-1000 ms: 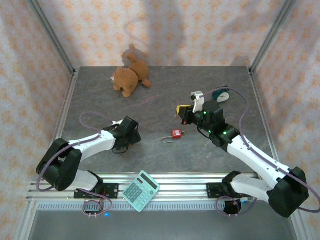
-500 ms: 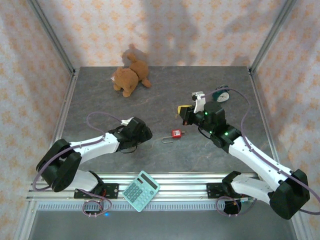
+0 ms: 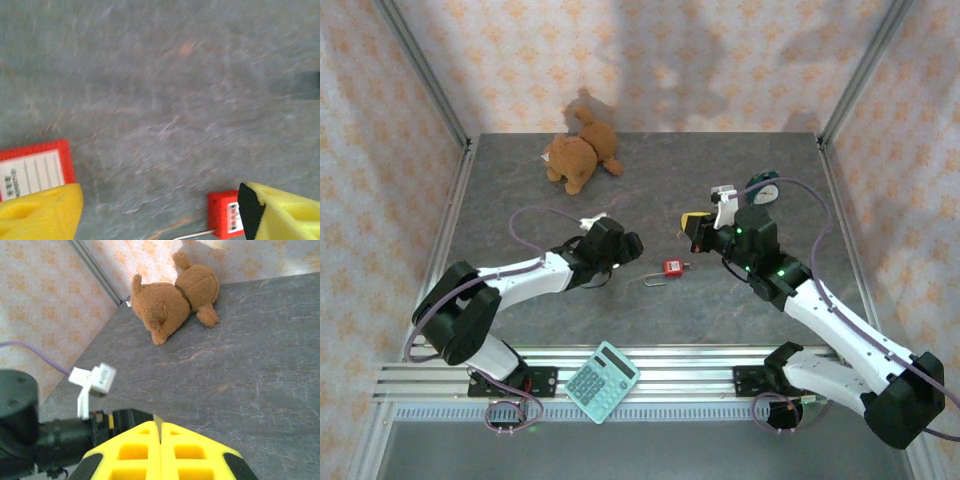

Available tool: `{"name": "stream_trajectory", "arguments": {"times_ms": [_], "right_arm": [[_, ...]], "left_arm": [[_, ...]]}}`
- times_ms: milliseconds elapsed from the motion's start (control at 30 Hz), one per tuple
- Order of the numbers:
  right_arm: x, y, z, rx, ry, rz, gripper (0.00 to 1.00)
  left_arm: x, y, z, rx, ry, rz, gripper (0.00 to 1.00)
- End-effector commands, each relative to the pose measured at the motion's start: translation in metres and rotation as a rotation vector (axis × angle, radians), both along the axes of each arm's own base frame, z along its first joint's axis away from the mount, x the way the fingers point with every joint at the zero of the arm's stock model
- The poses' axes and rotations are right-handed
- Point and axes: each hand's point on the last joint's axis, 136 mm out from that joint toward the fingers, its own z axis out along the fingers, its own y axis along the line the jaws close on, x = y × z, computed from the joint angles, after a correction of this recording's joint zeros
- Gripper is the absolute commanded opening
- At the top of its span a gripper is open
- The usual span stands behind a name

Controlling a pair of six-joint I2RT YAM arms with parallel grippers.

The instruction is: Unlock with the key

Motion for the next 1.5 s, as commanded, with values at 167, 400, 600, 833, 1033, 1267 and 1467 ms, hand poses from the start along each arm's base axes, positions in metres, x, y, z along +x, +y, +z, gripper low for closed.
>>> {"name": "stream_trajectory", "arguments": {"times_ms": [167, 400, 600, 833, 1033, 1267, 1467], "right_arm": [[-0.001, -0.004, 0.005, 0.015, -0.019, -0.024, 0.0], [0.003, 0.001, 0.001, 0.016, -0.009, -0.016, 0.0], [0.003, -0.001, 0.001, 0.007, -0.015, -0.022, 0.0], [0.004, -0.004, -0.003, -0.009, -0.017, -0.036, 0.0], [0.002, -0.005, -0.002, -0.005, -0.018, -0.034, 0.0], [0.002, -0.006, -0.001, -0.003, -0.03, -0.039, 0.0], [0.002, -0.006, 0.001, 0.0, -0.035, -0.037, 0.0]], "left_arm": [[0.027, 0.086, -0.019, 0.329, 0.116, 0.041, 0.83], [0.017, 0.083, -0.049, 0.286, 0.201, -0.038, 0.82], [-0.006, 0.053, -0.055, 0.144, 0.203, -0.123, 0.82], [-0.033, 0.013, -0.045, 0.065, 0.165, -0.179, 0.82], [-0.046, 0.008, -0.039, 0.082, 0.158, -0.185, 0.82], [-0.045, 0.076, 0.004, 0.376, 0.097, -0.011, 1.0], [-0.042, 0.116, 0.054, 0.324, -0.126, 0.147, 1.0]]}}
